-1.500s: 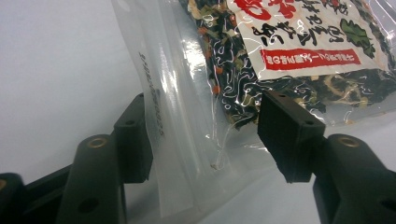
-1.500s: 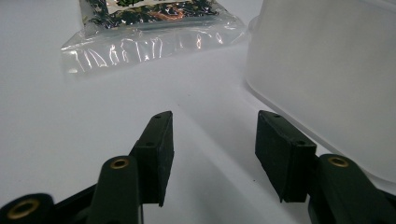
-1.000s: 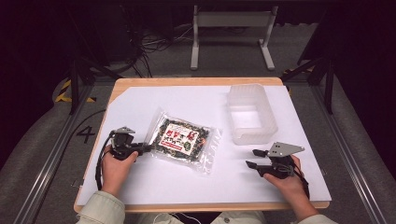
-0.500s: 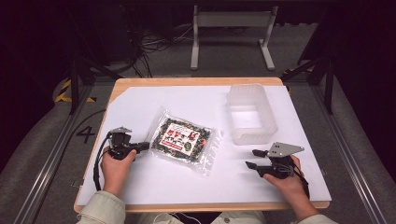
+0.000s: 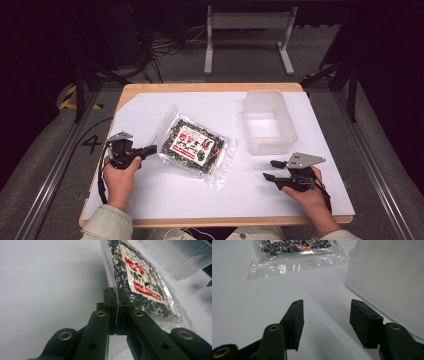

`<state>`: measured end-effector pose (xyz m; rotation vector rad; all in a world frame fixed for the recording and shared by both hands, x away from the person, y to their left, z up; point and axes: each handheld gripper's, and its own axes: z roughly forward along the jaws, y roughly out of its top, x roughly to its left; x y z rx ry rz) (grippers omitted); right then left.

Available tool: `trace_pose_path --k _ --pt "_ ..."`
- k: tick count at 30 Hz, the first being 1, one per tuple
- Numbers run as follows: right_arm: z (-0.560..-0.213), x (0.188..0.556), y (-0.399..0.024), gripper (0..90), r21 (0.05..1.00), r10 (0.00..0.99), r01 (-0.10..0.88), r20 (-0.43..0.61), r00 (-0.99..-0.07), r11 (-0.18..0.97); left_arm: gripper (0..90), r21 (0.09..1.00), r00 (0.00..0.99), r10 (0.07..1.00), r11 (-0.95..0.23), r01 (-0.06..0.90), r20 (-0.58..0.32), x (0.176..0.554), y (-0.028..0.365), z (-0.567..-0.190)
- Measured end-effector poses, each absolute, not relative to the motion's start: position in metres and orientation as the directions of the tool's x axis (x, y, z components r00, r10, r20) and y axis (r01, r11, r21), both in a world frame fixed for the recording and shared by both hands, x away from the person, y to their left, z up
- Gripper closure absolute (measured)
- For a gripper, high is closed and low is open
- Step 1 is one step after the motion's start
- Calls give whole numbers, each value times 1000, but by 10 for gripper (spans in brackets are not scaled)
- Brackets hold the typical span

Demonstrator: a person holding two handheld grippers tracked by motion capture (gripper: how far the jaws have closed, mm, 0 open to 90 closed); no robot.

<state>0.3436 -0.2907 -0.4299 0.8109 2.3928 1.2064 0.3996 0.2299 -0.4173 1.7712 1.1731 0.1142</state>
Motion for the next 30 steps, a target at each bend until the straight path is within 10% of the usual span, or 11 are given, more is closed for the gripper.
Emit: trace_pose_path --k 30 --pt "-420 340 -284 567 824 575 321 -6 -818 466 896 901 706 641 -51 432 -302 364 213 -334"
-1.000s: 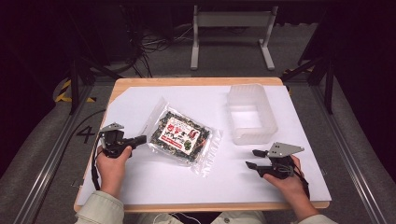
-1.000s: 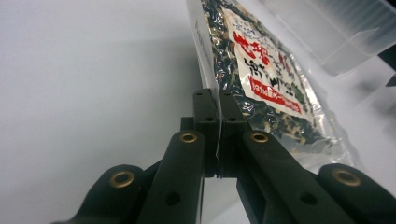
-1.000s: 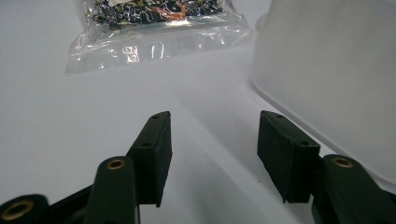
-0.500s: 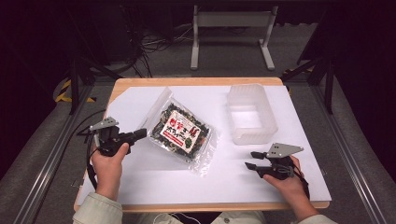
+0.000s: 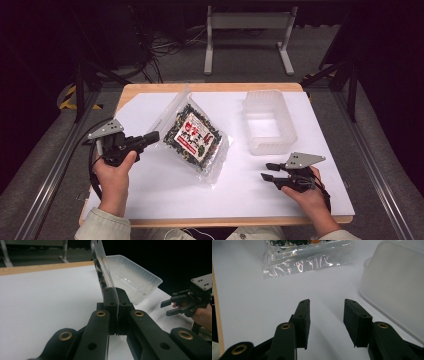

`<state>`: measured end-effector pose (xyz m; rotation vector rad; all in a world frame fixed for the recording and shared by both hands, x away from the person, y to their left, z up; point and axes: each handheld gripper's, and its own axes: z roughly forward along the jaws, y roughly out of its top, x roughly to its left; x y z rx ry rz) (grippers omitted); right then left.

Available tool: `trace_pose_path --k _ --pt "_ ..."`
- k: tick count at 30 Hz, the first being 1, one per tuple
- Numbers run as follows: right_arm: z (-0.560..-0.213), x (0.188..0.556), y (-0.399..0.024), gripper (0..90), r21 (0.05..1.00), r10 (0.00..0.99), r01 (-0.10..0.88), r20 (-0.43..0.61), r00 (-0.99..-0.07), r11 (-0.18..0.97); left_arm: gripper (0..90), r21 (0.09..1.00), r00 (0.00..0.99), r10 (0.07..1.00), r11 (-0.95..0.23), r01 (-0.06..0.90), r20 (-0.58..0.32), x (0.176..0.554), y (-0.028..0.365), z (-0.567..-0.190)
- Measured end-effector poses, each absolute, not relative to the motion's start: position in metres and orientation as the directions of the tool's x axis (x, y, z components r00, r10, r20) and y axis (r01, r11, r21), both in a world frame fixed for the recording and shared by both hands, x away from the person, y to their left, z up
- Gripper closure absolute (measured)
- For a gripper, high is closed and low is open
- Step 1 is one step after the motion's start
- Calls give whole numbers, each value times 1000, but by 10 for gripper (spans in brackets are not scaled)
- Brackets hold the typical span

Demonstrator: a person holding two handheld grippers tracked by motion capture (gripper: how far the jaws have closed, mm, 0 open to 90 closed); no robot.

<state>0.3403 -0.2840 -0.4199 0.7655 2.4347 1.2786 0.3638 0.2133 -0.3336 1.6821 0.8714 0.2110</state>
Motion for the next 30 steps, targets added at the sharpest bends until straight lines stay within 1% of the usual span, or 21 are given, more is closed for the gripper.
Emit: trace_pose_path --k 2,10,14,23,30 --pt "-418 340 -284 566 829 575 318 -6 -818 461 897 907 715 633 -46 418 -297 360 212 -329" --pt "-412 339 -280 570 845 568 296 -12 -823 446 897 939 747 623 -57 340 -233 350 207 -307" --pt "-407 338 -279 559 854 567 287 -11 -824 434 897 950 755 618 -41 311 -220 347 206 -299" --pt "-394 339 -274 502 869 559 267 -12 -829 416 898 961 767 609 -27 275 -203 344 204 -292" --pt "-371 349 -263 436 889 538 243 -4 -843 388 898 966 777 600 -27 256 -190 342 204 -288"
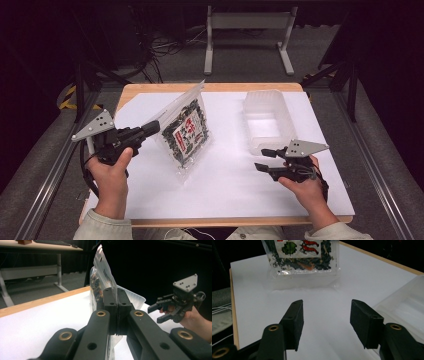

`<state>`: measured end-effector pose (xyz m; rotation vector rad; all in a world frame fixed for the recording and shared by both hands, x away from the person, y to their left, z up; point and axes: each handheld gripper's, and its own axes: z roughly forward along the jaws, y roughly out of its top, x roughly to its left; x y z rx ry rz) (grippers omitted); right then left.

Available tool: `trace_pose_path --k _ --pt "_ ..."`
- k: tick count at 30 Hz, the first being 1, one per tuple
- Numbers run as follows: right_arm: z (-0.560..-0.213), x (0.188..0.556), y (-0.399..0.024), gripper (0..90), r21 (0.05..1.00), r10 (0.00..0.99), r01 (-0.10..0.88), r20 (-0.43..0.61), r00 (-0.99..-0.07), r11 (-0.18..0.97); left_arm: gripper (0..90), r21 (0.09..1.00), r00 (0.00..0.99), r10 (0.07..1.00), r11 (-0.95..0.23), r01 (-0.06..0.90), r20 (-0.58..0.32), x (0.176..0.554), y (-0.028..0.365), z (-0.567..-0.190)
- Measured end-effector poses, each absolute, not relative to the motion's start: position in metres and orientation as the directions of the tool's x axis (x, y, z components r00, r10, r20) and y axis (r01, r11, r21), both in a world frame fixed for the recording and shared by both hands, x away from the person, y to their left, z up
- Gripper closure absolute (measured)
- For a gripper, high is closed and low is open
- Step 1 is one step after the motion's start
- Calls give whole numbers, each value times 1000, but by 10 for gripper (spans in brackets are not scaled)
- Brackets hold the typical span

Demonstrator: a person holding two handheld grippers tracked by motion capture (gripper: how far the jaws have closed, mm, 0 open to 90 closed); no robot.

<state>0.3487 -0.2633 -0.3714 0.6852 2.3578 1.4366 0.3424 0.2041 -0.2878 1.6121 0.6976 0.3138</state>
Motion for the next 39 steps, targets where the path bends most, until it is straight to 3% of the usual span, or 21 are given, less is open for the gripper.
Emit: trace_pose_path --k 15,39 --pt "-326 371 -231 341 939 483 160 -8 -876 306 898 974 798 577 -20 224 -171 339 203 -279" --pt "-303 398 -187 254 939 421 113 -36 -906 325 898 983 863 484 -32 181 -143 329 187 -268"
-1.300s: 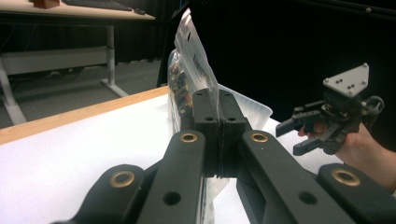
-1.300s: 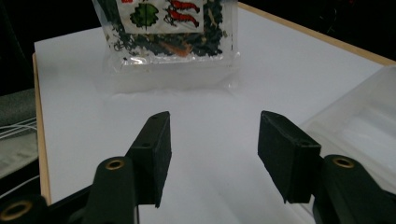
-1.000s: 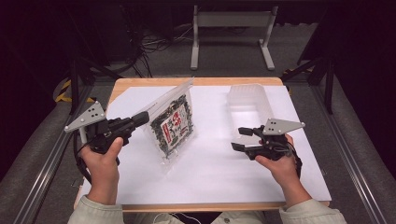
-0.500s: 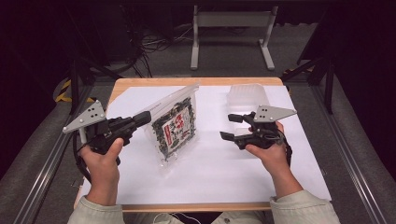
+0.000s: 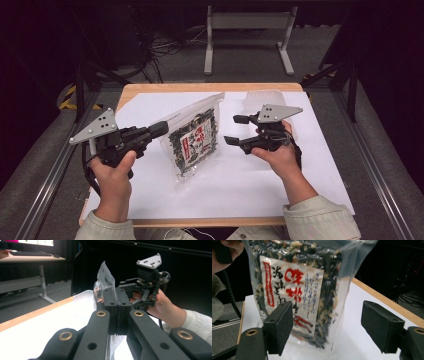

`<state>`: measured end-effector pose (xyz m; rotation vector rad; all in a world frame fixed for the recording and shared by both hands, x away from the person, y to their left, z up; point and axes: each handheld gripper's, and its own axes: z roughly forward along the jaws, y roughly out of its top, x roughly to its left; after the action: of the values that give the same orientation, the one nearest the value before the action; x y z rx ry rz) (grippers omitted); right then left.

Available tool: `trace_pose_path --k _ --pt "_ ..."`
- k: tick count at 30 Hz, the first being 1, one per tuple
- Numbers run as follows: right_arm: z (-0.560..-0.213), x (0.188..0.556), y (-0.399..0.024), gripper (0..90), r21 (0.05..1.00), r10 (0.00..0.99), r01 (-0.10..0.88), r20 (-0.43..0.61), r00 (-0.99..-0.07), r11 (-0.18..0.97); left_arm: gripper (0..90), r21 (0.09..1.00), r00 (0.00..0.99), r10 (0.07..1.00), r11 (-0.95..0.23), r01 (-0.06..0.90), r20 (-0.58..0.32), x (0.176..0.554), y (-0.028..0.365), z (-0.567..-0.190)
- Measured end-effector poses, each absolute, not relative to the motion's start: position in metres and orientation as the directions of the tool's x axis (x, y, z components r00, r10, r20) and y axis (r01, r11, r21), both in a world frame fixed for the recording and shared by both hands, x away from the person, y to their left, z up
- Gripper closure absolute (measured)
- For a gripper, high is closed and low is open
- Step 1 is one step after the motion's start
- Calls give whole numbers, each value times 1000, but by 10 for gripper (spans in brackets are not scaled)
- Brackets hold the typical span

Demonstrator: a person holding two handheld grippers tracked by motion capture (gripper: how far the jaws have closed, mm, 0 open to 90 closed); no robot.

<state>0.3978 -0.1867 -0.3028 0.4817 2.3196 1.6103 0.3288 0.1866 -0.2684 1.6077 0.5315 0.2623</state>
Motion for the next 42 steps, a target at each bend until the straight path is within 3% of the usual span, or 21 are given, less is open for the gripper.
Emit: trace_pose_path --k 12,22,30,32,34,42 --pt "-299 405 -169 189 947 349 84 -32 -937 311 899 986 897 425 -45 157 -124 322 177 -266" --pt "-302 409 -163 192 950 304 80 -16 -953 303 898 985 909 396 -46 165 -133 326 171 -271" --pt "-301 407 -163 319 943 298 49 -54 -953 330 898 985 902 406 -30 172 -145 330 175 -274" --pt "-300 406 -164 375 941 296 39 -67 -953 336 898 983 896 418 -27 179 -152 332 176 -276" --pt "-298 403 -166 489 937 279 25 -78 -957 347 898 983 882 448 -37 178 -143 333 176 -277" --pt "-296 393 -163 676 920 217 -50 -144 -965 389 897 984 856 500 -42 171 -127 333 179 -278"
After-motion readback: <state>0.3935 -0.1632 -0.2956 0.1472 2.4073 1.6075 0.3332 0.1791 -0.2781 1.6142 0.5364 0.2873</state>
